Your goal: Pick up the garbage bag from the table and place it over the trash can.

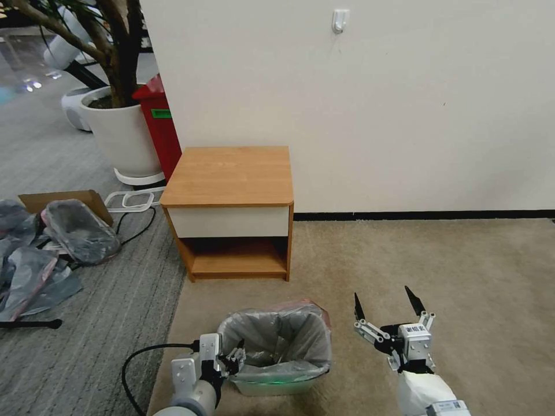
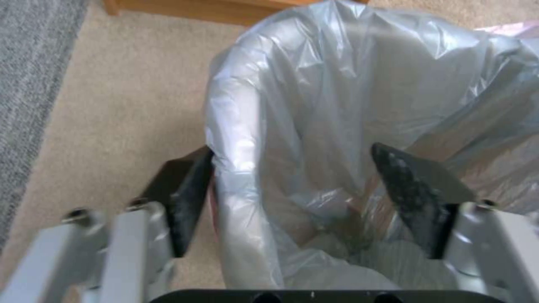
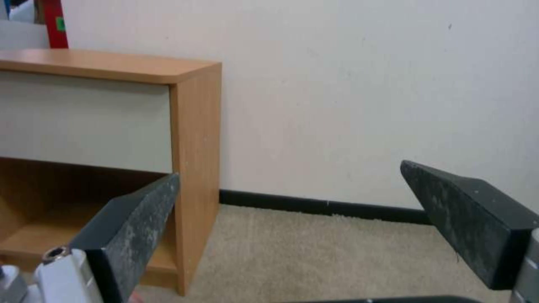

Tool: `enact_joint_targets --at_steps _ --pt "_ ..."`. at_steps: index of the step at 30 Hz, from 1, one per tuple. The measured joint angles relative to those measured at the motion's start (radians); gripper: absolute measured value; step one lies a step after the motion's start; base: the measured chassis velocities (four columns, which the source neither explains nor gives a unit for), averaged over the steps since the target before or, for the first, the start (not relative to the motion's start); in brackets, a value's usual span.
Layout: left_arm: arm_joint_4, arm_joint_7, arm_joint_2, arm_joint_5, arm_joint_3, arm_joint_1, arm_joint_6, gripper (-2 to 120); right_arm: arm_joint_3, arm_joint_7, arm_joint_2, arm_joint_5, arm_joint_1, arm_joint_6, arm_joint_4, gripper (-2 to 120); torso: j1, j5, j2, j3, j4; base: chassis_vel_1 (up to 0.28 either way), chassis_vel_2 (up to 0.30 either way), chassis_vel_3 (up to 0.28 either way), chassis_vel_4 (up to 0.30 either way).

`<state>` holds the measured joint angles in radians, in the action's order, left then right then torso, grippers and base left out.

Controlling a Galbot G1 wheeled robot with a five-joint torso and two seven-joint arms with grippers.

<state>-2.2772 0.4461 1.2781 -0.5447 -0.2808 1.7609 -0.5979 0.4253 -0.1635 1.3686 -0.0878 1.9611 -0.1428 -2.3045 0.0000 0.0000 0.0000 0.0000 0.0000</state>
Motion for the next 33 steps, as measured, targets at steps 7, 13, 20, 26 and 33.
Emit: enact_joint_targets --at_steps 7,13,20,26,33 --pt "-0.024 0.005 -0.003 0.026 -0.014 0.008 -0.001 96 -0.013 -0.013 -0.008 0.125 -0.001 0.013 -0.007 100 0.000 0.0000 0.000 0.000 0.0000 0.000 0.000 0.000 0.000" --pt "-0.070 -0.037 -0.008 0.077 -0.047 0.024 0.079 100 -0.008 -0.003 -0.008 0.213 0.003 0.015 -0.007 100 0.000 -0.0001 0.000 0.000 0.0000 0.000 0.000 0.000 0.000" --pt "-0.062 -0.192 0.006 0.364 -0.147 0.081 0.481 100 0.010 0.058 0.001 0.250 0.024 -0.052 0.007 100 0.000 -0.0001 0.000 0.000 -0.0001 0.000 0.000 0.000 0.000" --pt "-0.081 -0.300 0.015 0.448 -0.302 0.228 0.712 100 0.060 0.095 -0.001 0.268 0.066 -0.135 0.016 100 0.000 0.0000 0.000 0.000 0.0001 0.000 0.000 0.000 0.000" --pt "-0.085 -0.337 0.007 0.398 -0.373 0.359 0.791 100 0.105 0.097 -0.004 0.274 0.111 -0.201 0.042 100 0.000 0.0000 0.000 0.000 0.0001 0.000 0.000 0.000 0.000"
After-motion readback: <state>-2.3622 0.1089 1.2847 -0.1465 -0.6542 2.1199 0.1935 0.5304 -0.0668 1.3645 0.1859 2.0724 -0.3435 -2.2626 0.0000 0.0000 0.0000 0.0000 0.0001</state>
